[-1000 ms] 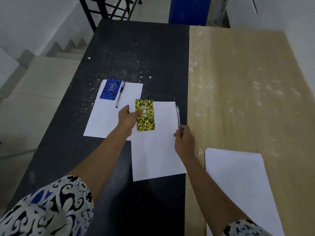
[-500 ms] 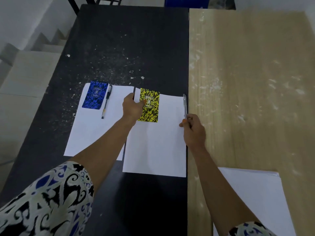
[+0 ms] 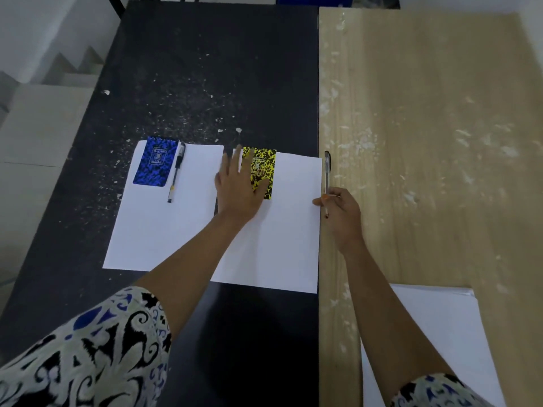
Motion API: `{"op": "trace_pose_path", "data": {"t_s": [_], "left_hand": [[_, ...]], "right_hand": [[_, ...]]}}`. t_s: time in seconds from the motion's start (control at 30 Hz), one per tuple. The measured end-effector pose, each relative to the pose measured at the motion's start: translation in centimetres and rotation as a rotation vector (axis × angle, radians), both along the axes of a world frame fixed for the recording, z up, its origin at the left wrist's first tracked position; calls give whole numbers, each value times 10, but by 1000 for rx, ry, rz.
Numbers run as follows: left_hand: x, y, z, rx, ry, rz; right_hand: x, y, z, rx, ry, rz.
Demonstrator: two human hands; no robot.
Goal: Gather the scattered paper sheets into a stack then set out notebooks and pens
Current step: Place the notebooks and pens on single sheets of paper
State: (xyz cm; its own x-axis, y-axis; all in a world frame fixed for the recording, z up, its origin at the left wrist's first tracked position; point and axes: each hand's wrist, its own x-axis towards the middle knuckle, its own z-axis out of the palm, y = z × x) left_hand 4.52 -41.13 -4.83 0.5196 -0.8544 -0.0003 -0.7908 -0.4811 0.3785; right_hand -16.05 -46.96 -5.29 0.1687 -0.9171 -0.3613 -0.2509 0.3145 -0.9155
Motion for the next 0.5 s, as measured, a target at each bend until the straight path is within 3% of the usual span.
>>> {"op": "trace_pose_path", "data": {"t_s": [0.1, 0.3, 0.5], "left_hand": [[-12, 11, -14, 201, -94, -174], [-23, 4, -22, 266, -88, -119], [-20, -2, -22, 275, -93, -104]], "right_hand": [[3, 4, 1, -11, 21, 5], [15, 10, 2, 15, 11, 12], [42, 17, 2, -219, 315, 18]]}}
